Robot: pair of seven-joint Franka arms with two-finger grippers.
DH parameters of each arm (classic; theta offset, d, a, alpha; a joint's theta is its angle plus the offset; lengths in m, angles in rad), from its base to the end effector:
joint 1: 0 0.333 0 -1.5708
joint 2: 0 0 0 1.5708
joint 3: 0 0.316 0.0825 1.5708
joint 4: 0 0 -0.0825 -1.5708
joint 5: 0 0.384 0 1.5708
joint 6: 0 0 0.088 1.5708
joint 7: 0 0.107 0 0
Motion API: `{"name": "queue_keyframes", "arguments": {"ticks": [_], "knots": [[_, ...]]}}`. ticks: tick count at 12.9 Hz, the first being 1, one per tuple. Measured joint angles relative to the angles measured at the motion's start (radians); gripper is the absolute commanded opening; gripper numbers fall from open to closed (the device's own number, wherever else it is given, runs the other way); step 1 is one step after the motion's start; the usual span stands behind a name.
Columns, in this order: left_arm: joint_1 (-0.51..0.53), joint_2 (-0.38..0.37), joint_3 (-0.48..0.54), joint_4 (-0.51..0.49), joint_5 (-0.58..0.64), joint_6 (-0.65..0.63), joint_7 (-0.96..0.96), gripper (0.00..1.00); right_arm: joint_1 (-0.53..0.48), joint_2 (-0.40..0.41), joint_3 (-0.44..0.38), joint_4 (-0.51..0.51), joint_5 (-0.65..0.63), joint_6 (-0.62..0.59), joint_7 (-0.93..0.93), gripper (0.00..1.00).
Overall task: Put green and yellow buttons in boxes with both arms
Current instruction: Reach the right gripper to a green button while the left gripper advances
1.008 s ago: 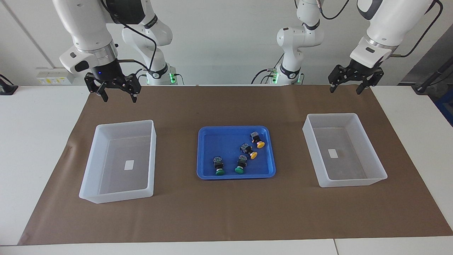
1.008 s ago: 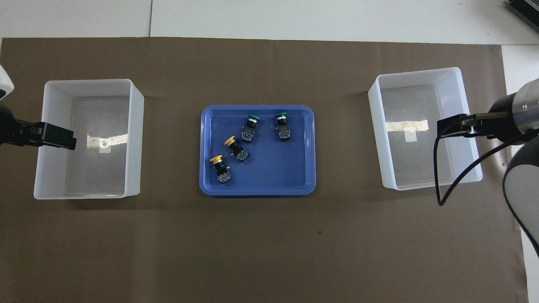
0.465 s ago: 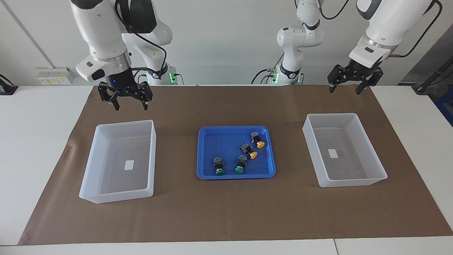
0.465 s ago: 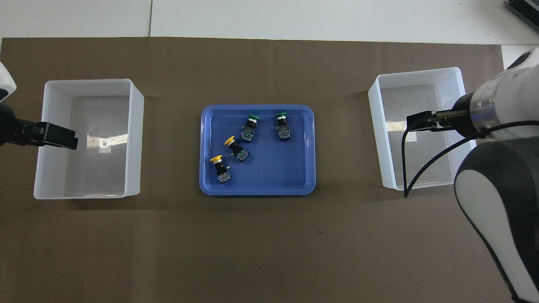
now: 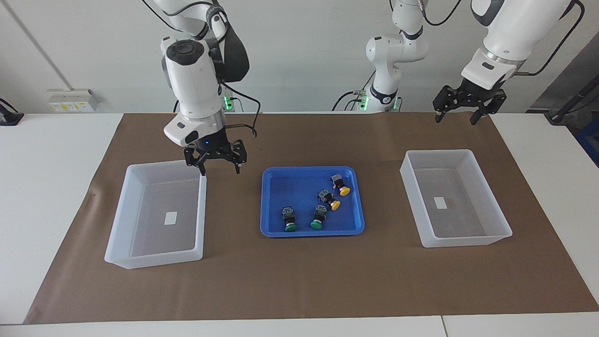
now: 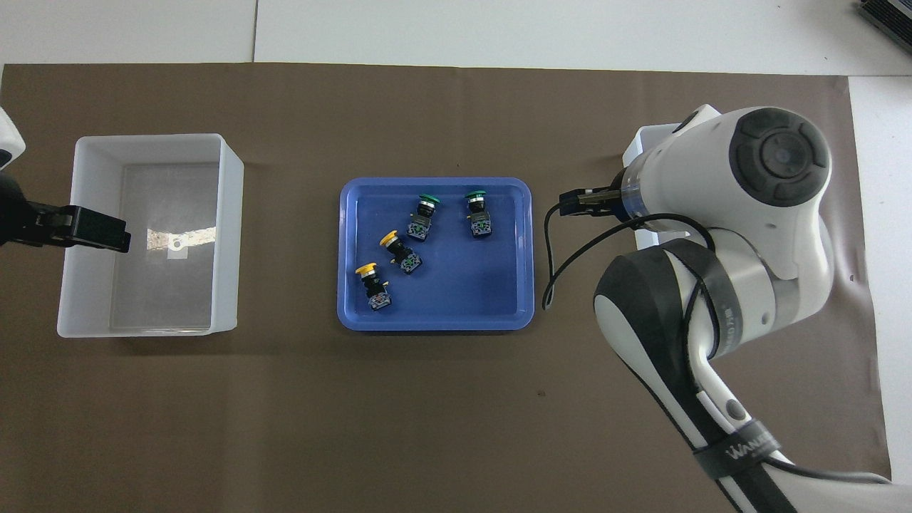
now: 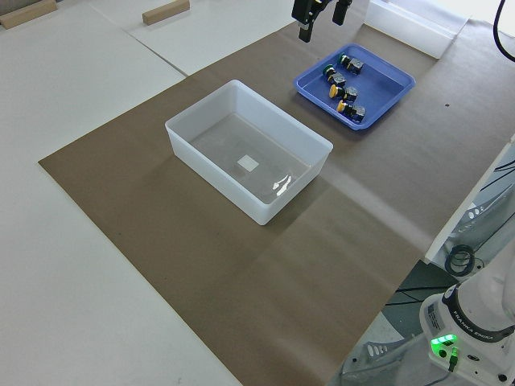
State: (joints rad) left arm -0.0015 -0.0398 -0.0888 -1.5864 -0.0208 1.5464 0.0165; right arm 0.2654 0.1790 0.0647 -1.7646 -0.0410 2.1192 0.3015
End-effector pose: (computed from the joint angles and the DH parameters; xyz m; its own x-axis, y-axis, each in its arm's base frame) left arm 0.5373 -0.0520 0.6367 0.9943 -0.1070 -0.0001 -0.1070 -0.9941 0.0173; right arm 0.5977 0.2004 0.4765 0.9837 0.0418 0.1749 0.0471 -0.9985 -0.0265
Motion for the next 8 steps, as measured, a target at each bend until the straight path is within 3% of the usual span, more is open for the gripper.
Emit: {"name": "queue_keyframes", "arguments": {"ticks": [3,8], "knots": [[-0.003,-0.011,-0.012,-0.071,-0.001,0.112,-0.161,1.00,0.053,0.105,0.000,0.002,0.000,0.167,0.042,1.00],[-0.078,-0.026,-0.029,-0.224,-0.004,0.304,-0.424,1.00,0.116,0.220,0.000,0.024,-0.004,0.282,0.060,1.00]]}}
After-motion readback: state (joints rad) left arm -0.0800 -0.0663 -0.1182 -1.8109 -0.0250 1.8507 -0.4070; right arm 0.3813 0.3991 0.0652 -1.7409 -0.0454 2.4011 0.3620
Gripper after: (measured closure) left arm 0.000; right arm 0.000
